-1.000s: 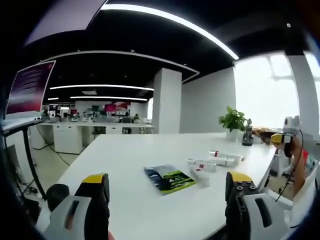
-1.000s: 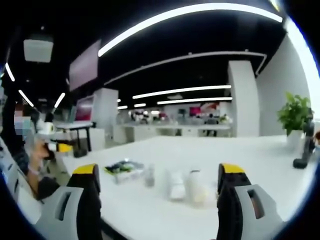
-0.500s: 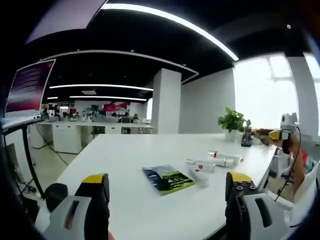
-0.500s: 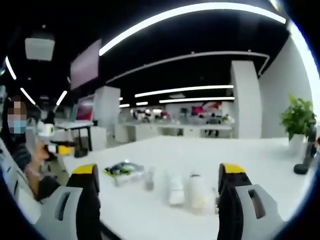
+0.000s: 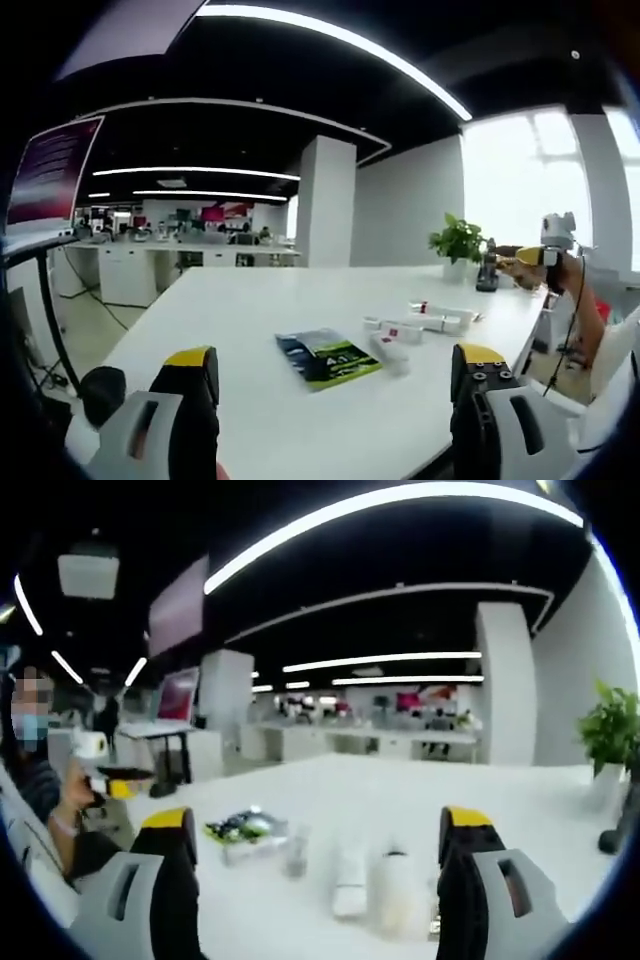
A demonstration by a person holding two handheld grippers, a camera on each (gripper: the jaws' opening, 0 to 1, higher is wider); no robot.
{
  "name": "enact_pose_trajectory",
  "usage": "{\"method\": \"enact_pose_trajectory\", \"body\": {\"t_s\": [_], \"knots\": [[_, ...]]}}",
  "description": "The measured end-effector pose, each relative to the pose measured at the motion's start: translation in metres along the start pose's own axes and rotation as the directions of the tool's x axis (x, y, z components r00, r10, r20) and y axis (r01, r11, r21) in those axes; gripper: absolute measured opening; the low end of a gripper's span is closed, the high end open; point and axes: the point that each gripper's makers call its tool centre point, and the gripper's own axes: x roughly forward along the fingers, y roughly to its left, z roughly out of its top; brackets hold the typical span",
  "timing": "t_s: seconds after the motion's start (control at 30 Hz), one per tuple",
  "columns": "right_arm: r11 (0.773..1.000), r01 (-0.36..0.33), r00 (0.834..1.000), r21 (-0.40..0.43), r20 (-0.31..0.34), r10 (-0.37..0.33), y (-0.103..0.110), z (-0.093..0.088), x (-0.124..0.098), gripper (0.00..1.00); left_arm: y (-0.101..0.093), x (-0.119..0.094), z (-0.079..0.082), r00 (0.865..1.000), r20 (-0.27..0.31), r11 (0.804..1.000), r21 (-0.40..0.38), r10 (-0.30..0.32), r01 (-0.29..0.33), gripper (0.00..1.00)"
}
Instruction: Arrange the skincare products in the storage area until every visible bottle or jar stands upright without overlapping.
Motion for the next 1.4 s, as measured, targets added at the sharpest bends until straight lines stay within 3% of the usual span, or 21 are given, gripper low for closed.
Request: {"method": "enact_pose_trajectory", "body": {"t_s": [0.17,0.47,0.73,0.87,0.9,1.03,1.13,1.2,1.27,1.4], "knots": [[1.000,-0.005,1.000,0.010,-0.022,0.005,-0.011,-0.003,0.009,1.00,-0.003,0.000,0.003,1.000,0.007,1.000,0.004,-0.007,0.007,0.99],[0.997,-0.016,1.000,0.069,0.024,0.014,-0.020,0.002,0.026,1.00,-0.001,-0.002,0.003,1.000,0.010,1.000,0.001,-0.003,0.003,0.99],[0.996,-0.026,0.999,0.089,0.028,0.024,-0.028,0.002,0.044,1.00,0.000,-0.003,0.003,1.000,0.013,1.000,0.001,0.002,-0.002,0.99],[0.990,-0.058,0.998,0.132,0.030,0.055,-0.025,0.002,0.051,1.00,0.001,-0.002,0.003,1.000,0.011,1.000,0.000,0.002,-0.002,0.99],[0.976,-0.105,0.994,0.188,0.045,0.098,-0.020,0.005,0.057,1.00,0.002,-0.002,0.002,1.000,0.010,1.000,-0.002,0.002,-0.002,0.99],[0.983,-0.137,0.990,0.126,0.000,0.138,-0.015,0.000,0.068,0.98,0.003,-0.002,0.001,1.000,0.000,1.000,-0.007,0.009,-0.009,0.99],[0.981,-0.144,0.989,0.129,-0.013,0.147,-0.013,-0.002,0.073,0.95,0.002,-0.002,0.002,1.000,0.007,1.000,-0.009,0.007,-0.006,0.99],[0.978,-0.153,0.987,0.140,-0.021,0.157,-0.012,-0.004,0.078,0.98,0.002,-0.002,0.002,1.000,0.007,1.000,-0.010,0.005,-0.005,0.99],[0.979,-0.176,0.980,0.105,-0.074,0.184,-0.010,-0.013,0.083,1.00,0.002,-0.002,0.001,1.000,0.002,1.000,-0.010,0.012,-0.012,0.99],[0.989,-0.143,0.983,0.047,-0.108,0.147,-0.018,-0.020,0.094,1.00,0.003,-0.001,0.000,1.000,-0.001,1.000,-0.012,0.012,-0.012,0.99]]}}
